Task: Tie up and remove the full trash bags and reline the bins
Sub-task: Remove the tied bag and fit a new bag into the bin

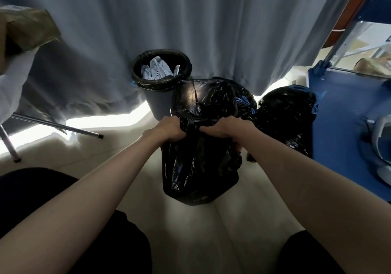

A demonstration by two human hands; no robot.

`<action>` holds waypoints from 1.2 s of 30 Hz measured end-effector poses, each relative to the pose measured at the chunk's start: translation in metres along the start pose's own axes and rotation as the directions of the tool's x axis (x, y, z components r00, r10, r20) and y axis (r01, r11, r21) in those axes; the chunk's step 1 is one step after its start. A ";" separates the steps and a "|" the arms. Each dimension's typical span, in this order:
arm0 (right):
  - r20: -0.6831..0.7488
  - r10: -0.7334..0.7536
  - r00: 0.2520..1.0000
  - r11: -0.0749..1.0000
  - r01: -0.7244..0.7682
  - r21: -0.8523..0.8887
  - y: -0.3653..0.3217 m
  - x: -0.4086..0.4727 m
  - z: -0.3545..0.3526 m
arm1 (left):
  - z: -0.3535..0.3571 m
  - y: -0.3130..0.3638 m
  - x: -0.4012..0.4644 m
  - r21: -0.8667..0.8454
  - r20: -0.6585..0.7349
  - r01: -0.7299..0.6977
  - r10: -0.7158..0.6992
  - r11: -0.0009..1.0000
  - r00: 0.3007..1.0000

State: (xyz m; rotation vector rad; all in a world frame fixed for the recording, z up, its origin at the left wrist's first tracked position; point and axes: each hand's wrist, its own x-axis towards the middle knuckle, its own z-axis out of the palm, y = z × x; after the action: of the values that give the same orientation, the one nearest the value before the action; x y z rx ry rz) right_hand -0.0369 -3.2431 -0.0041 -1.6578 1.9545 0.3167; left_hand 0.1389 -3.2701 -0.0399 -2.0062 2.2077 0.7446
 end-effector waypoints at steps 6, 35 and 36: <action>0.294 0.039 0.955 0.988 -0.080 0.131 -0.008 0.000 -0.005 | 0.017 0.003 -0.003 -0.137 0.164 -0.045 0.068 0.990 0.984; -0.137 -0.195 0.971 0.577 0.227 0.785 0.014 0.038 0.039 | -0.030 -0.041 -0.006 -0.499 0.097 0.092 -0.050 0.862 0.994; -0.148 -0.189 0.971 0.586 0.232 0.776 0.022 0.038 0.039 | -0.031 -0.044 -0.008 -0.496 0.107 0.112 -0.067 0.861 0.992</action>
State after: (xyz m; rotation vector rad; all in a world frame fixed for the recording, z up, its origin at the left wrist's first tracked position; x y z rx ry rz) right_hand -0.0514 -3.2504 -0.0605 -1.2438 1.5227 -0.6308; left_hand 0.1905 -3.2762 -0.0230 -2.2090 1.9982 1.4928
